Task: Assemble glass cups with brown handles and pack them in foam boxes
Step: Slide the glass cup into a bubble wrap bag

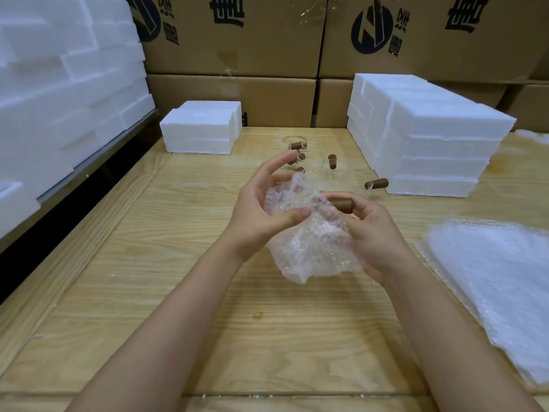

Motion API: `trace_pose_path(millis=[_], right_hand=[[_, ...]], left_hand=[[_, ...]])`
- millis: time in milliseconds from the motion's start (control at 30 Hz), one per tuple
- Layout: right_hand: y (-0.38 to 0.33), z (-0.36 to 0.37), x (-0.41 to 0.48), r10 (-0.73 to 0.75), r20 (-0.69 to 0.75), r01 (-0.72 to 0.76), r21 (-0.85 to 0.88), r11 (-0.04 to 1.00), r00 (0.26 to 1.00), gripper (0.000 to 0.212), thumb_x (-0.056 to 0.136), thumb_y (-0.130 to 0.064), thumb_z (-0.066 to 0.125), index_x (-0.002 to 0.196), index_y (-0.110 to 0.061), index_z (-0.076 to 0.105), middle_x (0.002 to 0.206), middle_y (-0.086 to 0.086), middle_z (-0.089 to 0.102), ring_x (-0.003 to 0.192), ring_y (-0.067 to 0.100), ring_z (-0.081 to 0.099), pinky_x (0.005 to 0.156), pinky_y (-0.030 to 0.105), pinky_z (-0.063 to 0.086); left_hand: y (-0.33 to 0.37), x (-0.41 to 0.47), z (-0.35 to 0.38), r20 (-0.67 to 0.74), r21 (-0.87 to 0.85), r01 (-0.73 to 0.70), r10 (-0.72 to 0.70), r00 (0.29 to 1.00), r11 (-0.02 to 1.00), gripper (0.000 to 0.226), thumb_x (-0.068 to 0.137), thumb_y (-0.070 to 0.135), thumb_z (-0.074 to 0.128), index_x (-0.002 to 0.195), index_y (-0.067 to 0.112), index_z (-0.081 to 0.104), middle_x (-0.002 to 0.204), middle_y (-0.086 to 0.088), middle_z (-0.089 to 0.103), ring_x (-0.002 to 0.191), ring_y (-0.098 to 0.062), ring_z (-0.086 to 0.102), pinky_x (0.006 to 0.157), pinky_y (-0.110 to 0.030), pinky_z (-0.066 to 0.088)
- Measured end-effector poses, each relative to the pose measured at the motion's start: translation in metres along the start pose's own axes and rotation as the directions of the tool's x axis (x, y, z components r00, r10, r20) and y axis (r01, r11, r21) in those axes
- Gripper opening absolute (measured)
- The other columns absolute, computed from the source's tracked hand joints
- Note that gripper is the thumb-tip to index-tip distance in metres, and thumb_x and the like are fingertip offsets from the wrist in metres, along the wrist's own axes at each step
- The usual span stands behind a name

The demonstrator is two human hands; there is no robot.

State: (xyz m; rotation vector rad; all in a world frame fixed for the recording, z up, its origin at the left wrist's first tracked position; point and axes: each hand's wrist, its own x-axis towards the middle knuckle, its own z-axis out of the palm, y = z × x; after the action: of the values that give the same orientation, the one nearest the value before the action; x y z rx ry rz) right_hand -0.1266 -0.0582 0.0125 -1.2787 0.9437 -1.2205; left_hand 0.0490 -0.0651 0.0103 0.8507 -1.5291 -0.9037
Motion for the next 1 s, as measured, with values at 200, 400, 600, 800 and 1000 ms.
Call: trace_pose_path(millis=[200, 400, 600, 800, 1000], right_hand=[[-0.005, -0.011, 0.001, 0.119, 0.016, -0.12, 0.092, 0.988, 0.993, 0.003, 0.065, -0.021, 0.074, 0.067, -0.021, 0.077, 0.077, -0.004, 0.073, 0.072, 0.01, 0.069, 0.058, 0.023, 0.054], [-0.005, -0.017, 0.003, 0.146, 0.037, -0.151, 0.234, 0.96, 0.989, 0.009, 0.064, -0.011, 0.072, 0.062, -0.018, 0.076, 0.071, 0.0, 0.072, 0.064, 0.01, 0.069, 0.054, 0.022, 0.054], [-0.003, -0.014, 0.003, 0.104, 0.024, -0.107, 0.234, 0.966, 0.994, 0.011, 0.064, -0.01, 0.072, 0.066, -0.019, 0.077, 0.071, -0.001, 0.072, 0.066, 0.01, 0.069, 0.055, 0.022, 0.054], [0.0, -0.008, 0.002, 0.113, 0.136, -0.1, -0.098, 0.99, 0.984, 0.042, 0.061, -0.015, 0.078, 0.097, -0.034, 0.072, 0.106, -0.001, 0.07, 0.093, 0.017, 0.069, 0.071, 0.033, 0.058], [-0.009, -0.033, 0.002, 0.224, 0.141, -0.218, -0.056, 0.974, 0.964, 0.065, 0.07, 0.016, 0.063, 0.116, -0.03, 0.067, 0.111, 0.014, 0.065, 0.079, 0.02, 0.069, 0.058, 0.029, 0.057]], left_hand=[[0.001, 0.007, -0.015, 0.121, -0.028, 0.084, -0.08, 0.989, 0.996, 0.083, 0.064, 0.042, 0.073, 0.14, 0.035, 0.041, 0.134, 0.004, 0.055, 0.12, -0.01, 0.056, 0.096, -0.028, 0.049], [-0.016, 0.002, -0.039, 0.379, 0.15, 0.309, -0.343, 0.859, 0.939, 0.065, 0.06, 0.049, 0.07, 0.114, 0.012, 0.064, 0.103, 0.0, 0.07, 0.097, -0.016, 0.066, 0.083, -0.023, 0.053], [-0.022, 0.0, -0.017, 0.322, 0.064, 0.309, -0.313, 0.893, 0.949, 0.077, 0.047, 0.068, 0.081, 0.103, 0.019, 0.063, 0.094, 0.015, 0.073, 0.091, -0.003, 0.068, 0.076, -0.015, 0.05], [-0.022, 0.002, -0.003, 0.173, -0.158, 0.299, -0.272, 0.947, 0.941, 0.111, 0.036, 0.06, 0.09, 0.123, 0.002, 0.053, 0.109, -0.011, 0.069, 0.101, -0.027, 0.067, 0.085, -0.037, 0.055], [-0.029, 0.004, -0.02, 0.211, -0.136, 0.348, -0.316, 0.925, 0.928, 0.066, 0.049, 0.041, 0.082, 0.105, 0.012, 0.063, 0.096, 0.0, 0.074, 0.093, -0.017, 0.07, 0.077, -0.026, 0.055]])
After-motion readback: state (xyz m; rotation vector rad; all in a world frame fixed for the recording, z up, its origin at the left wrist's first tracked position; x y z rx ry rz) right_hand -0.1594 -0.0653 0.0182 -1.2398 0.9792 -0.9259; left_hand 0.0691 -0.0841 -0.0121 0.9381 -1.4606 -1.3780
